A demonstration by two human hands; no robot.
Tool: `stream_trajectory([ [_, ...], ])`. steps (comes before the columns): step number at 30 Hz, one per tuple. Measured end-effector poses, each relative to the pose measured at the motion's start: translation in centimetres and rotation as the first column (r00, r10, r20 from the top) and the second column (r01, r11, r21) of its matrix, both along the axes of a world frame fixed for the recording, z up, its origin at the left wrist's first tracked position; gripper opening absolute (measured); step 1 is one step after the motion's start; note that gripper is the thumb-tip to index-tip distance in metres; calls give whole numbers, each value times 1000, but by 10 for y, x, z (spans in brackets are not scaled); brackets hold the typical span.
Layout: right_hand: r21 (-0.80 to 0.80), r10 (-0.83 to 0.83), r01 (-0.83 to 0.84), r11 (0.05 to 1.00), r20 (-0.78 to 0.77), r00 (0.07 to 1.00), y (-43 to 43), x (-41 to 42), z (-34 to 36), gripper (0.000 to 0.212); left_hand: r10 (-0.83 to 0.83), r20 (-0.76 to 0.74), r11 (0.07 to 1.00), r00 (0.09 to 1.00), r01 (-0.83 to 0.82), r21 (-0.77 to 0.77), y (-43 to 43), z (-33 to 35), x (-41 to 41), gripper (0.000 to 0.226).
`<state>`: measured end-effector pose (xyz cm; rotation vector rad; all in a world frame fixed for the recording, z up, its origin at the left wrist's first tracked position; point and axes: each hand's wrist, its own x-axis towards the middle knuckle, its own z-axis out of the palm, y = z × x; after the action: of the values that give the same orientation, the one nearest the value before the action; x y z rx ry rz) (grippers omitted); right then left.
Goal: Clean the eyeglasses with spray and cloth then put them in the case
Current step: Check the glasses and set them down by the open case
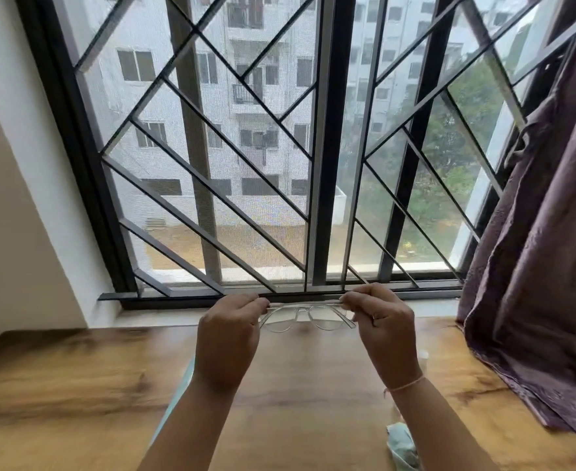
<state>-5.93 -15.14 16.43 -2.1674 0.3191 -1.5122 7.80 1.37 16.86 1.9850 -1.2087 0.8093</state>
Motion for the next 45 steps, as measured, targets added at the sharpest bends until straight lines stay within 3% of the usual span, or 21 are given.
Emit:
stream_trajectory([
  [6, -71, -82, 80, 994, -14, 997, 1, -1, -3, 16, 83, -33, 993, 996, -80, 85, 0, 2, -10, 24],
  [11, -105, -139, 136, 985, -24, 990, 2, -2, -6, 23, 48, 42, 999, 998, -48, 21, -7, -1, -21, 33],
  [16, -180, -140, 130, 975, -42, 989, 11, -2, -7, 22, -44, 168, 999, 985, 46, -8, -22, -3, -31, 17],
  [24, -319, -169, 152, 935, -24, 985, 25, -7, -1, 13, -30, 197, 997, 980, 44, -64, -29, -14, -31, 10],
  [28, -300, -66, 87, 950, 80, 995, 34, -6, 14, 15, -9, 95, 976, 995, 29, -214, -32, -20, -29, 13],
  [31, -127, 4, 17, 992, 161, 987, 36, -8, 27, 29, -81, -234, 900, 969, -30, -436, -33, -8, -32, 8],
  [32, -47, -5, 14, 999, 173, 985, 33, -10, 29, 33, -143, -405, 846, 903, -100, -524, -35, -4, -33, 7],
  [33, 35, -20, 14, 999, 170, 985, 28, -11, 28, 34, -298, -573, 764, 763, -170, -623, -36, 1, -34, 6],
  [34, 118, -27, 10, 993, 150, 988, 23, -11, 25, 33, -521, -657, 655, 545, -237, -717, -38, 6, -33, 9],
  [35, 211, -15, -11, 977, 122, 992, 19, -11, 20, 31, -705, -638, 555, 309, -320, -768, -39, 9, -32, 15],
  [36, 315, 20, -52, 948, 102, 995, 17, -10, 15, 32, -812, -568, 484, 131, -394, -782, -39, 10, -30, 22],
  [37, 422, 68, -104, 901, 100, 993, 16, -9, 9, 34, -862, -506, 443, 25, -446, -778, -40, 9, -29, 28],
  [40, 656, 204, -272, 704, 180, 962, 20, -4, -5, 44, -909, -400, 398, -112, -512, -761, -42, 5, -32, 33],
  [45, 752, 315, -432, 498, 308, 898, 31, 1, -10, 35, -920, -356, 384, -165, -560, -734, -48, -2, -45, 38],
])
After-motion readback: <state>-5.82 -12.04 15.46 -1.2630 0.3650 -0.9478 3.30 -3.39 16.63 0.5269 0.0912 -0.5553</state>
